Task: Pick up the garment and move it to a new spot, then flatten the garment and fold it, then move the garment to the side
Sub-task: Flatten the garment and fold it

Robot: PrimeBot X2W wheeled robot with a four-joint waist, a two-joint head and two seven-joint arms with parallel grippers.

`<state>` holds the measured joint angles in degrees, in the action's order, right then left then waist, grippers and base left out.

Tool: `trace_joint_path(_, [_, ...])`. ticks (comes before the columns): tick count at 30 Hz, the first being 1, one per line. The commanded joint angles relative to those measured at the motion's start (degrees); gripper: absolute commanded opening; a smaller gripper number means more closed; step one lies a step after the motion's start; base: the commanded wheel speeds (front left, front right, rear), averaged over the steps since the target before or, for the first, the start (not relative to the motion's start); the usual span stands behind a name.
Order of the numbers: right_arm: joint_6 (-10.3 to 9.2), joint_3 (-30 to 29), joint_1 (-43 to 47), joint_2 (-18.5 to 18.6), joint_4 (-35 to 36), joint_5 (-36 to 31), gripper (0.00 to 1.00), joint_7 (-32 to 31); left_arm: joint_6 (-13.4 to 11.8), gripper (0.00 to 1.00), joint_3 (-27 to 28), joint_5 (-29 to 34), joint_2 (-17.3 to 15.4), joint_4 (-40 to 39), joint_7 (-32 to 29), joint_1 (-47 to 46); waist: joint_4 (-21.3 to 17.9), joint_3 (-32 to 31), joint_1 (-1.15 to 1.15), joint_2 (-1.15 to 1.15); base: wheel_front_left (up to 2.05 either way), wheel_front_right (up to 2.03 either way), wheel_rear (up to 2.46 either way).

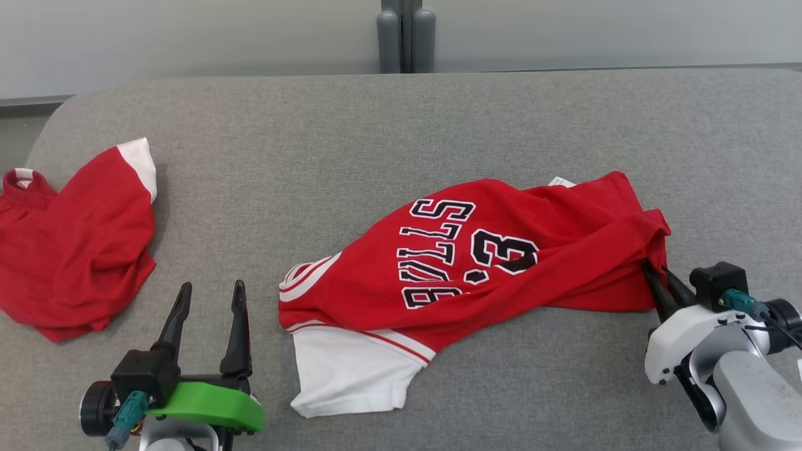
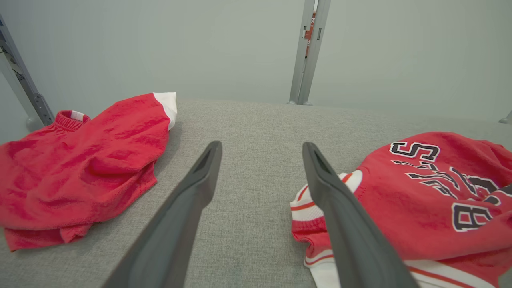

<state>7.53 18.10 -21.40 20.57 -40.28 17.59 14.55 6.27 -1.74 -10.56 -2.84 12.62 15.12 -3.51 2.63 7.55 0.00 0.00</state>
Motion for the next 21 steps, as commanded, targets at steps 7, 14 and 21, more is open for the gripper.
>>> trace_joint_path(7, [-0.08, -2.1, 10.52, 0.89, 12.1, 8.13, 0.0, 0.66, -0.31, 1.0, 0.28, -0.43, -0.11, -0.31, 0.03, 1.15, -2.13, -1.0, 0.0, 0.0, 0.0, 0.0, 0.0])
trace_joint_path(14, [-0.08, -1.57, 20.08, 4.29, 21.41, 15.41, 0.16, 0.59, -0.14, 1.0, 0.39, 0.02, -0.11, -0.45, 0.03, 1.35, -3.61, -0.72, 0.0, 0.0, 0.0, 0.0, 0.0])
trace_joint_path(21, [-0.08, -2.27, 21.49, 5.46, 22.79, 15.01, 1.0, 0.62, 0.18, 1.0, 0.43, 0.54, -0.11, 0.01, 0.03, 0.93, -4.08, -1.07, 0.0, 0.0, 0.0, 0.0, 0.0])
